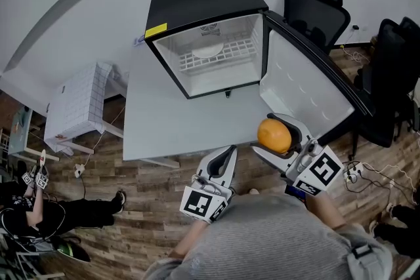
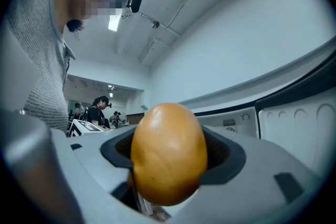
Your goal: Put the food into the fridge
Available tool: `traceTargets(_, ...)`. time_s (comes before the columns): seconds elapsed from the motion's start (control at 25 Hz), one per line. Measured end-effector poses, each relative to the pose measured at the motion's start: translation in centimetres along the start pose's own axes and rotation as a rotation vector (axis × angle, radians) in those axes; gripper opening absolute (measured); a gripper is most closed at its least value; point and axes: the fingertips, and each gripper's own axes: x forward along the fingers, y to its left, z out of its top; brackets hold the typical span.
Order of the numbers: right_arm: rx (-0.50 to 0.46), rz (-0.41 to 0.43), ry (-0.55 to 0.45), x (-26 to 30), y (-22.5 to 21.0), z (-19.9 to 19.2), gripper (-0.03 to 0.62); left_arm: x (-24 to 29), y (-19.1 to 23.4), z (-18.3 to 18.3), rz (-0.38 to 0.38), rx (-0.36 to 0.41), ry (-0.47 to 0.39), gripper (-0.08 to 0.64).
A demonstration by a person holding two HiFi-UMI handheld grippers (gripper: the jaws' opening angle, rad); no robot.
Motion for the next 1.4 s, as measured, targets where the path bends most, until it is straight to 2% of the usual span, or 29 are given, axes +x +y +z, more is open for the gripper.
traceTargets(1.04, -0.017, -0.004, 0.013, 0.3, -0.5, 0.6, 0.325, 0.0, 0.1, 0.0, 0.013, -0.004, -0.003, 0.011)
traceTargets(1.2, -0.019, 0.001, 0.014, 0.5, -0.5, 0.5, 0.325, -0.4, 0.5, -1.2, 0.027, -0.010, 0.035, 0.011)
traceTargets(1.4, 0.002, 0.008, 0.012, 0.9, -0.8, 0.2, 0.325, -0.5, 0.7, -1.3, 0.034, -0.015, 0.031, 0.011)
